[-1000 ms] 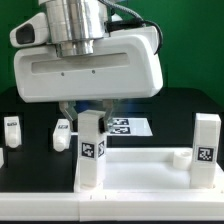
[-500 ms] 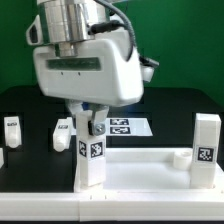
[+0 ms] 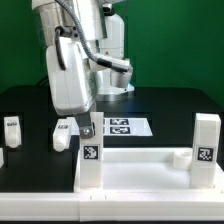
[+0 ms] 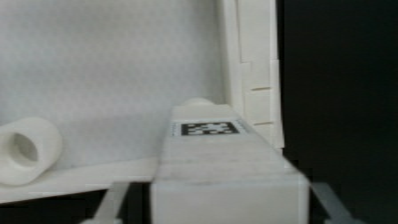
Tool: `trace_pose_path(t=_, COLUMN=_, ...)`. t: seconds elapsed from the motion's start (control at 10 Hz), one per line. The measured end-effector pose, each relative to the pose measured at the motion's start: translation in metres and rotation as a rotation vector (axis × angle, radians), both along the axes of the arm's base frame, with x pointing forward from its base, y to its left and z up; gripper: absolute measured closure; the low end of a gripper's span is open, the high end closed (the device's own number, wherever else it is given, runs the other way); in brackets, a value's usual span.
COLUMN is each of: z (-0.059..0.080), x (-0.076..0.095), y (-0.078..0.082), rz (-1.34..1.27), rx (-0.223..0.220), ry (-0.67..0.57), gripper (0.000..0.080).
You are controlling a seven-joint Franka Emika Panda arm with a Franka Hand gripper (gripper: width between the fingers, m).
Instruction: Assemble desk
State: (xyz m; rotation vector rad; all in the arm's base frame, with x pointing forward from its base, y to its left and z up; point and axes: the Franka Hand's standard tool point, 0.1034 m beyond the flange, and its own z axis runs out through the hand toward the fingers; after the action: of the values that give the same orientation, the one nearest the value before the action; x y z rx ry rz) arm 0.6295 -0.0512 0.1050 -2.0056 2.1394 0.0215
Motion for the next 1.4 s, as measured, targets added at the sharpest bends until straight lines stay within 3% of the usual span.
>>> trace_pose_path(t=0.1, z=0.0000, x=0.0010, y=-0.0008, rz=0.099, rx=-0.028, ry=-0.021, gripper=0.0509)
trace_pose_path(t=0.3, z=-0.0026, x=0.0021, y=-0.0001, rz=0.461, rx=-0.117, ry=-0.091, gripper=0.0206)
trace_pose_path(t=0.4, z=-0.0016, x=0.0033, y=0.0007, rz=0.657, rx=-0.150, ry=-0.114, gripper=0.0206)
trace_pose_path(t=0.5, z=-0.0019, x=0.0031, y=-0.0001, rz=0.652, rx=-0.149, ry=-0.114, gripper=0.0161)
trace_pose_path(t=0.7, z=-0.0019, x=0.0030, y=-0.0011, rz=0.789, rx=-0.171, ry=-0.131, gripper=0.0151)
trace_pose_path(t=0.8, z=-0.0018, x=0.0028, y=-0.0012, rz=0.931, rx=-0.198, ry=-0.140, gripper=0.0150)
trace_pose_path(t=0.9, z=-0.0023, x=0.0011, y=0.0007, rz=1.235, rx=-0.236, ry=-0.142, gripper=0.0150)
trace_pose_path(t=1.1, z=-0.0015, x=0.0022, y=-0.0011, rz=1.284, rx=-0.232, ry=-0.139, gripper=0.0150)
trace_pose_path(t=1.4, z=-0.0018, x=0.0021, y=-0.0016, rz=1.195, rx=-0.223, ry=-0.127, gripper=0.0516)
